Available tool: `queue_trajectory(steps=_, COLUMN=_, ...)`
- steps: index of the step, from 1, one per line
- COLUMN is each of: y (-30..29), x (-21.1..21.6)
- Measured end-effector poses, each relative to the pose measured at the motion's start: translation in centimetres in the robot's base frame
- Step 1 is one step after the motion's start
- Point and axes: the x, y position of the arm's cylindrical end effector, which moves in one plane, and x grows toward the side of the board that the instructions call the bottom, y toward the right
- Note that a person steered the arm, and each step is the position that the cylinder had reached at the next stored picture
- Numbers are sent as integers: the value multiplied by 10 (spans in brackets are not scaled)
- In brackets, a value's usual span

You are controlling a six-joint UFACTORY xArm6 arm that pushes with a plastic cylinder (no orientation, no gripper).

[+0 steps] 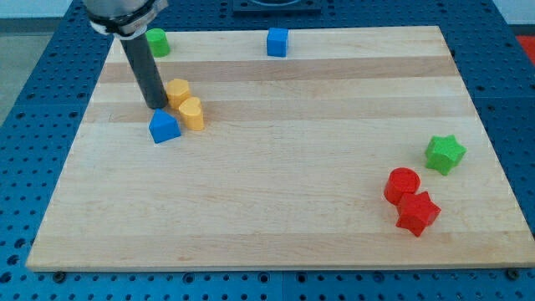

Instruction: Push the yellow hexagon towards the top right of the board

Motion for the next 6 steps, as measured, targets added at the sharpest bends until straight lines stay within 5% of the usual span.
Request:
queue_trajectory(steps=3, y=55, x=-25)
queue_trajectory(steps=6, y=180, x=-23)
